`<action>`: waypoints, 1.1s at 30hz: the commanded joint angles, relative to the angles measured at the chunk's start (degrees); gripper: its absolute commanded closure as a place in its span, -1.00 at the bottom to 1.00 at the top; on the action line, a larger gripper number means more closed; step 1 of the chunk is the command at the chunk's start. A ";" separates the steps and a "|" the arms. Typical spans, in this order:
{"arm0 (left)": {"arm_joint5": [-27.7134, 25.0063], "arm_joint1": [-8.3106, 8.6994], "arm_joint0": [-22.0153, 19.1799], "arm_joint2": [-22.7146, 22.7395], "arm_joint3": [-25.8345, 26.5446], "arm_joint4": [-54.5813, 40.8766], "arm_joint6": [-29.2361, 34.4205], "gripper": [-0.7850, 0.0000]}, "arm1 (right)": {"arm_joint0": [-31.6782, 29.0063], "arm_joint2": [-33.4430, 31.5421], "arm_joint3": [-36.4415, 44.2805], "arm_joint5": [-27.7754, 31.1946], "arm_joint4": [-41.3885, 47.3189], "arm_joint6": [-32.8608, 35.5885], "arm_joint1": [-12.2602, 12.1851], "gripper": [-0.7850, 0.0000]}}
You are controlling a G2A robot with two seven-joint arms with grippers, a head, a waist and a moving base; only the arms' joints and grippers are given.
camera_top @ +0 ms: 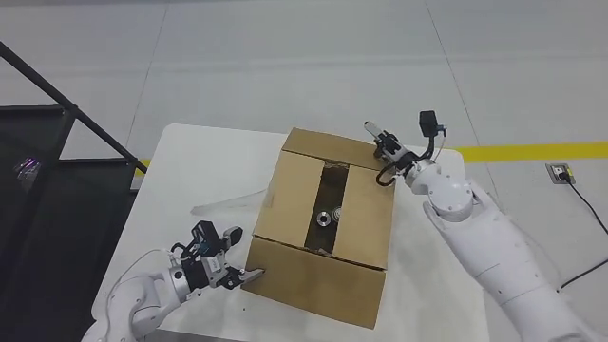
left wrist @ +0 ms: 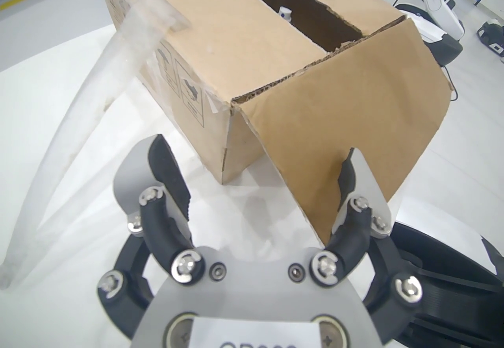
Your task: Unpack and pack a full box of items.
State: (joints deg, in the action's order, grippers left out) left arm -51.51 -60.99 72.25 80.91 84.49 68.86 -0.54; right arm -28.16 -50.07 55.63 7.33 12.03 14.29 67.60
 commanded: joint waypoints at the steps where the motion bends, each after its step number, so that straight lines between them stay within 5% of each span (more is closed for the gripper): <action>1: 0.20 0.10 0.34 0.32 0.83 0.02 -0.62 -1.00 | -0.75 -0.56 0.81 3.80 0.23 0.97 0.06 -1.00; 7: 1.48 0.48 2.68 3.01 4.33 -1.12 -4.49 -1.00 | -5.96 -3.14 11.94 9.55 -0.20 8.60 -1.11 -1.00; 15: 11.02 0.27 5.11 5.24 5.95 -3.25 -7.14 -1.00 | -10.80 -2.66 25.17 -1.82 -4.10 22.11 -2.25 -1.00; 25: 11.91 0.33 6.60 5.72 7.04 -2.98 -8.54 -1.00 | -6.11 4.95 17.10 -8.82 -3.70 20.48 1.46 -1.00; 33: 10.88 0.57 8.07 6.33 8.77 -1.65 -9.01 -1.00 | -1.79 7.27 7.42 -1.86 4.48 21.58 5.14 -1.00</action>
State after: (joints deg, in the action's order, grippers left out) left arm -40.50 -60.45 80.17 87.24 93.01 67.00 -9.64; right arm -30.45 -42.34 64.36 3.38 14.23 34.86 72.41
